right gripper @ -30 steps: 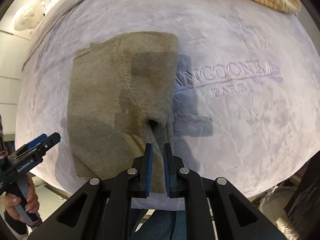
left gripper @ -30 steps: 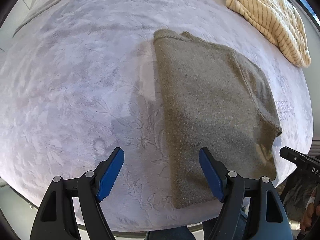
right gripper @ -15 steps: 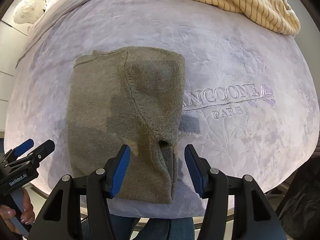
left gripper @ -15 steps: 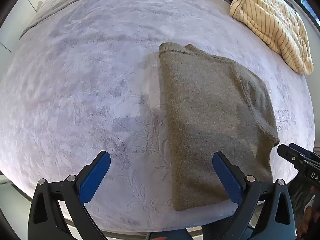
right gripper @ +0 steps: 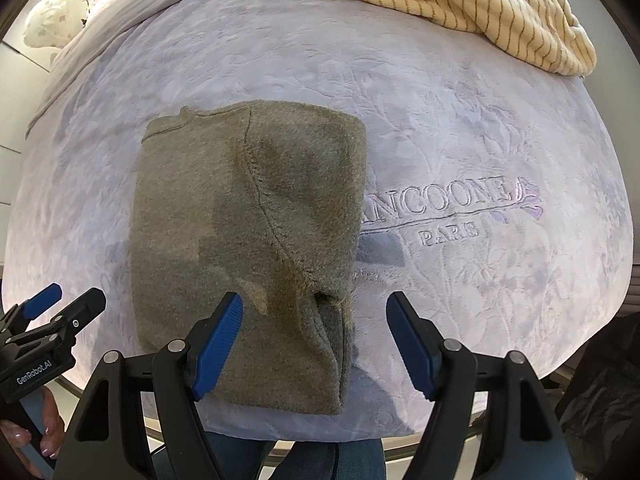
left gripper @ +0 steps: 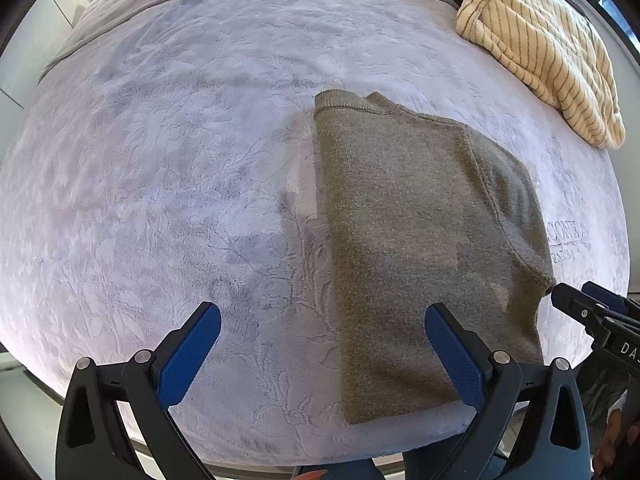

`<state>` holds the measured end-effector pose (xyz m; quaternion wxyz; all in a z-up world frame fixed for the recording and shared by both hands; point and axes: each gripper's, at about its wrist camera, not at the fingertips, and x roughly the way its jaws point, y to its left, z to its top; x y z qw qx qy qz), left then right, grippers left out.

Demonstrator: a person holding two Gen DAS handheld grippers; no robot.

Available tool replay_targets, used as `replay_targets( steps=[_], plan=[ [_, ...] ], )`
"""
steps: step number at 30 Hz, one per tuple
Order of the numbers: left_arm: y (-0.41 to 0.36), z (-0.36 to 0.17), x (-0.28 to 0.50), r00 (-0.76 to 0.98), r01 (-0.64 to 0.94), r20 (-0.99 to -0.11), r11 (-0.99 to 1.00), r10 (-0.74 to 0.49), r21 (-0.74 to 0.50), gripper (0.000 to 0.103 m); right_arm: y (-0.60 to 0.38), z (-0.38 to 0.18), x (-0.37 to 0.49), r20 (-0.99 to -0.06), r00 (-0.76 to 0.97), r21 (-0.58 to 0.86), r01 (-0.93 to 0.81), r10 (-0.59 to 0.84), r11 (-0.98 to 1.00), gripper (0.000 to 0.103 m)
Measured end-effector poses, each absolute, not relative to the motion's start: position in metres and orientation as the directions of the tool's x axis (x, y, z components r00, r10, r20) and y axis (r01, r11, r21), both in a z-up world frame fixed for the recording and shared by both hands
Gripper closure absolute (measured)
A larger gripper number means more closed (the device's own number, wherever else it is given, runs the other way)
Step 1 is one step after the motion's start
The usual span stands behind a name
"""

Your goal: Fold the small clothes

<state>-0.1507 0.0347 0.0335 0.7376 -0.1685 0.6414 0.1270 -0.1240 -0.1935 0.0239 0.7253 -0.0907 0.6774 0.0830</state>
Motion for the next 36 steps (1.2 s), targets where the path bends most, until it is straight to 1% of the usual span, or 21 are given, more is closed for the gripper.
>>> replay_targets(
  steps=[36],
  plan=[
    [0.0316,0.0383,-0.1497,0.145,-0.38,-0.989,0.922,-0.017,-0.072,0.001,-0.1857,0.0255,-0.1272,-0.997,0.077,-0.023,-0.254,-0.003,0.967,0.025]
  ],
)
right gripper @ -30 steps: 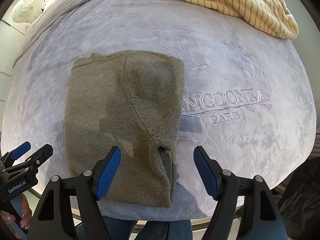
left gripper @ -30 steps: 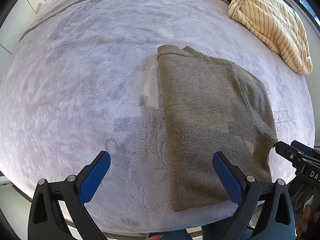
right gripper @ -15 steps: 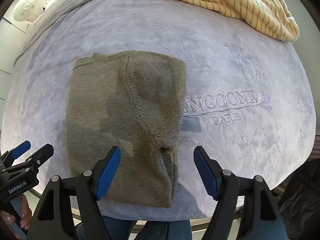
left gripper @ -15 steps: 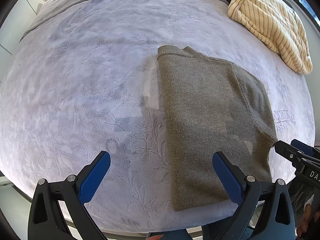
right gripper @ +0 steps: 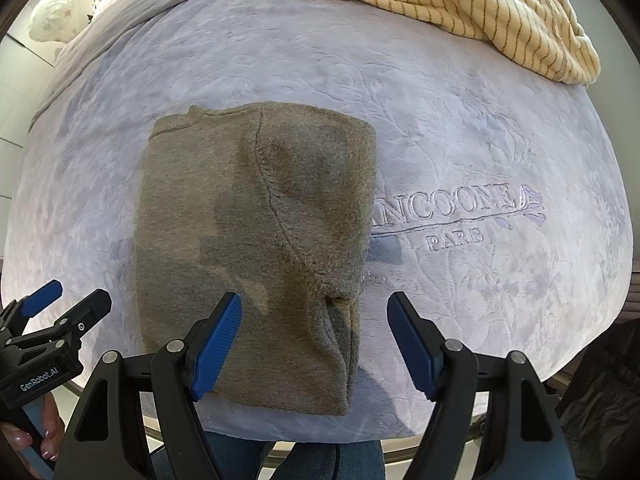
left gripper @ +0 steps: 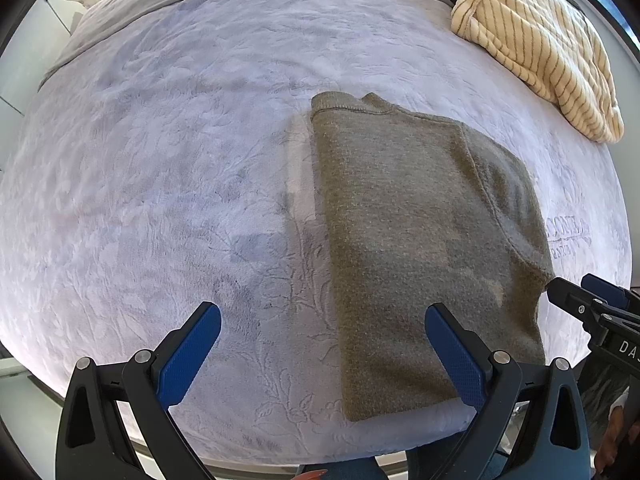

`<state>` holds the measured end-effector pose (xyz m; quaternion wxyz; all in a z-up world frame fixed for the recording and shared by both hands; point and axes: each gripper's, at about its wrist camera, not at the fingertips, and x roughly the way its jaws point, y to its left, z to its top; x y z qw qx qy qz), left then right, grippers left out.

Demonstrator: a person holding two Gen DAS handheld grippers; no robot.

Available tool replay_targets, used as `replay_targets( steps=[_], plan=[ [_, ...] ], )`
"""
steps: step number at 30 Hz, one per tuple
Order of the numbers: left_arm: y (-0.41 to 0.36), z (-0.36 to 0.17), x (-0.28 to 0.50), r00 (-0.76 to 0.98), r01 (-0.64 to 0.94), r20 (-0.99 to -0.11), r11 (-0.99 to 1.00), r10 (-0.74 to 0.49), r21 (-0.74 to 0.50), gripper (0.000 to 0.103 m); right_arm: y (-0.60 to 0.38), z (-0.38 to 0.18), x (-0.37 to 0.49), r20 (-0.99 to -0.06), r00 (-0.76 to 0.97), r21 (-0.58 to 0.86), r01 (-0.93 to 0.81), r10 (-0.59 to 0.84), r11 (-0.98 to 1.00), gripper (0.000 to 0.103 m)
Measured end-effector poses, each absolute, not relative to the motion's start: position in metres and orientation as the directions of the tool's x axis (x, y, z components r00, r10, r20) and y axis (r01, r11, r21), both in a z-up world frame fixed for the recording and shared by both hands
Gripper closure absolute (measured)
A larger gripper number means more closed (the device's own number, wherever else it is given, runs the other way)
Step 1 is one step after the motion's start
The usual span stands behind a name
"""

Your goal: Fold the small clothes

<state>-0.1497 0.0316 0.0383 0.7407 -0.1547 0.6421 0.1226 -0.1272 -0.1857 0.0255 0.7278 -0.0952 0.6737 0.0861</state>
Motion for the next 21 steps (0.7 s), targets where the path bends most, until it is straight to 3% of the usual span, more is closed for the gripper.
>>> replay_targets(
  steps=[21],
  plan=[
    [0.0329,0.0383,-0.1483,0.139,-0.361,-0.99,0.931,-0.007,-0.058,0.001,-0.1837,0.025,-0.1274,-0.997,0.076,-0.025,-0.256,-0.006,0.966,0.025]
  ],
)
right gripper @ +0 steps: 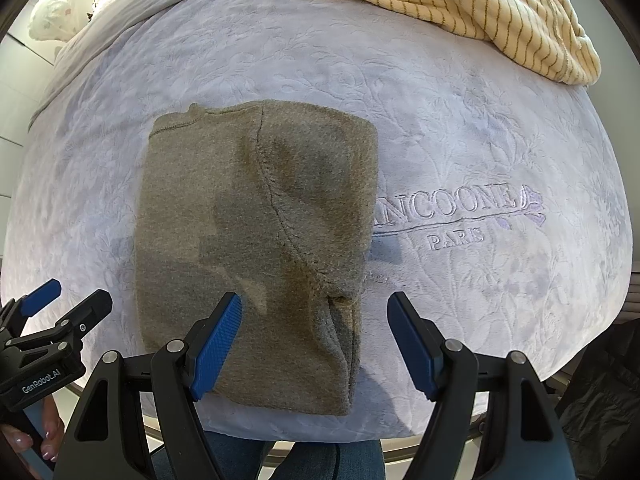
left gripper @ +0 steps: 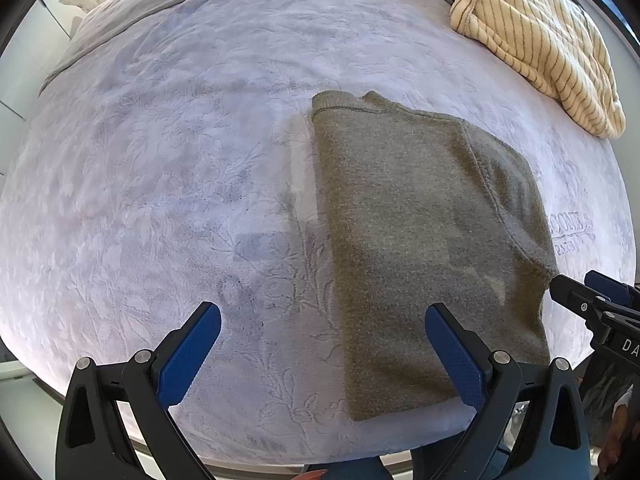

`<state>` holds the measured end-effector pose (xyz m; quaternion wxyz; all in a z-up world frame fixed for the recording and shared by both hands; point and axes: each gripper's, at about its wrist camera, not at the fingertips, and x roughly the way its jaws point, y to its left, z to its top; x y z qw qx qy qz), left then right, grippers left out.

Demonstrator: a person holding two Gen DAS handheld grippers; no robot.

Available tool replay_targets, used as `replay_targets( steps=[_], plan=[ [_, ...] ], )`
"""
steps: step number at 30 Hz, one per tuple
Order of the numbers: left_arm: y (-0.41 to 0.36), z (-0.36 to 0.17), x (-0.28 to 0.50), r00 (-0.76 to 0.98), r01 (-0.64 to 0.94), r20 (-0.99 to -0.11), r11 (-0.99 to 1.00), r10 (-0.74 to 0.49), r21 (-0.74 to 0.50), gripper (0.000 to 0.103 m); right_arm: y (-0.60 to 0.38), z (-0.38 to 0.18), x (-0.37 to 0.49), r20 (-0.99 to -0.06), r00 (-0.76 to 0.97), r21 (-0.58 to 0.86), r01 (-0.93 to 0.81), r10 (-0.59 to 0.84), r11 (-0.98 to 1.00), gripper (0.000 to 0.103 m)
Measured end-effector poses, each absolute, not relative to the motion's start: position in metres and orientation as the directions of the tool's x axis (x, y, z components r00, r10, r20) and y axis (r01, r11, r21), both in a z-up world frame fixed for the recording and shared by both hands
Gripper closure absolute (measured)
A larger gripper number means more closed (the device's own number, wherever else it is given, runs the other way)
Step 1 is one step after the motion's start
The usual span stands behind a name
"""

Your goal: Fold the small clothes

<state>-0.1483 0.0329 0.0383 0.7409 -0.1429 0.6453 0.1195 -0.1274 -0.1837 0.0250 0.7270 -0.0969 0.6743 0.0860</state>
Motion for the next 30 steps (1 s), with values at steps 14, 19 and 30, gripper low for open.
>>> replay_targets(
  steps=[14,19,30],
  plan=[
    [0.0333,0.0377,-0.1472,0.134,-0.354,-0.991,0.935,0.009,-0.04,0.001,-0.1821,0.0243,-0.127,-0.997,0.075,-0.024,-0.255,-0.005,0.967,0.025],
    [0.0345,0.036,-0.1462,0.133,-0.357,-0.991,0.933,0.018,-0.031,0.001,-0.1804,0.0231,-0.1285,-0.997,0.071,-0.023,-0.257,-0.005,0.966,0.025],
    [0.0359,0.0354,-0.1452,0.131,-0.35,-0.99,0.937,0.04,-0.008,0.001,-0.1791,0.0214,-0.1286,-0.998,0.07,-0.026,-0.26,-0.008,0.965,0.025]
  ],
)
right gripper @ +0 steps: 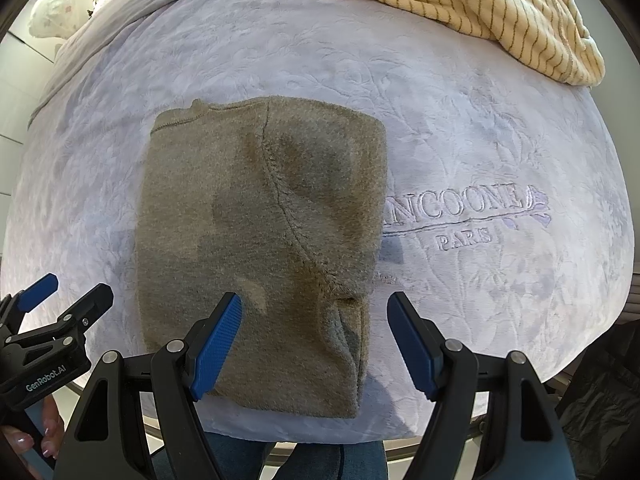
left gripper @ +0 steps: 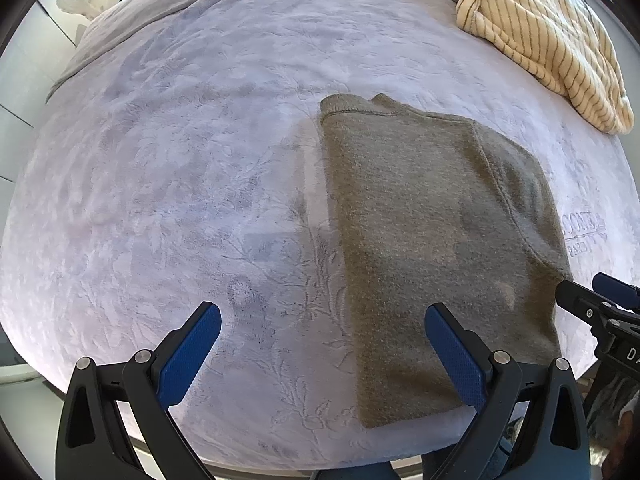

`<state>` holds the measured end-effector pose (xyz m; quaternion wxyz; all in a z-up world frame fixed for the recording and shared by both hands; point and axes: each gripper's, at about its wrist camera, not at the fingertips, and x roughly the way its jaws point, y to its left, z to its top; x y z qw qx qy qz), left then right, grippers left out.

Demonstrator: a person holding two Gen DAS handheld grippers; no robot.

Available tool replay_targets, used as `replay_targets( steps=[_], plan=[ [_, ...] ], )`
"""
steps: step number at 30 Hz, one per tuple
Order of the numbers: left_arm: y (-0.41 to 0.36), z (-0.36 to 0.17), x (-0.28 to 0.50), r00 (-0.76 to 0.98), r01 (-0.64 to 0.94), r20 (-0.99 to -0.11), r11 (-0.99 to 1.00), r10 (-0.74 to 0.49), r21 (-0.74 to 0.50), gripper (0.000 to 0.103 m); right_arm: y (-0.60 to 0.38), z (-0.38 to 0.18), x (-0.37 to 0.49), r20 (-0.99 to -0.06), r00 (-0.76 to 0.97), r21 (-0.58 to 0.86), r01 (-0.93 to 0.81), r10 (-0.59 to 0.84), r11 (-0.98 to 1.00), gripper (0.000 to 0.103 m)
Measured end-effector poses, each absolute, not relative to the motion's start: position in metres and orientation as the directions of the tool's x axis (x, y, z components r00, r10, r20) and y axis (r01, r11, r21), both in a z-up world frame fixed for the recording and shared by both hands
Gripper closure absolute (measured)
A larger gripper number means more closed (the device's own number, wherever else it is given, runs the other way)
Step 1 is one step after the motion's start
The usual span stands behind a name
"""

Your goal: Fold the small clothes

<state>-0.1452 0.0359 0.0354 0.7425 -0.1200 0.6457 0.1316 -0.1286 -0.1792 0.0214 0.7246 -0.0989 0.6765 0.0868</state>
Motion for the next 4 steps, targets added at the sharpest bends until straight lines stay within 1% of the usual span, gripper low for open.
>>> replay_targets(
  steps=[4],
  plan=[
    [0.0346,0.0358,-0.1456,0.135,-0.351,-0.99,0.936,0.037,-0.013,0.001,-0.1793,0.0214,-0.1281,-0.998,0.069,-0.026,-0.26,-0.008,0.965,0.025]
  ],
)
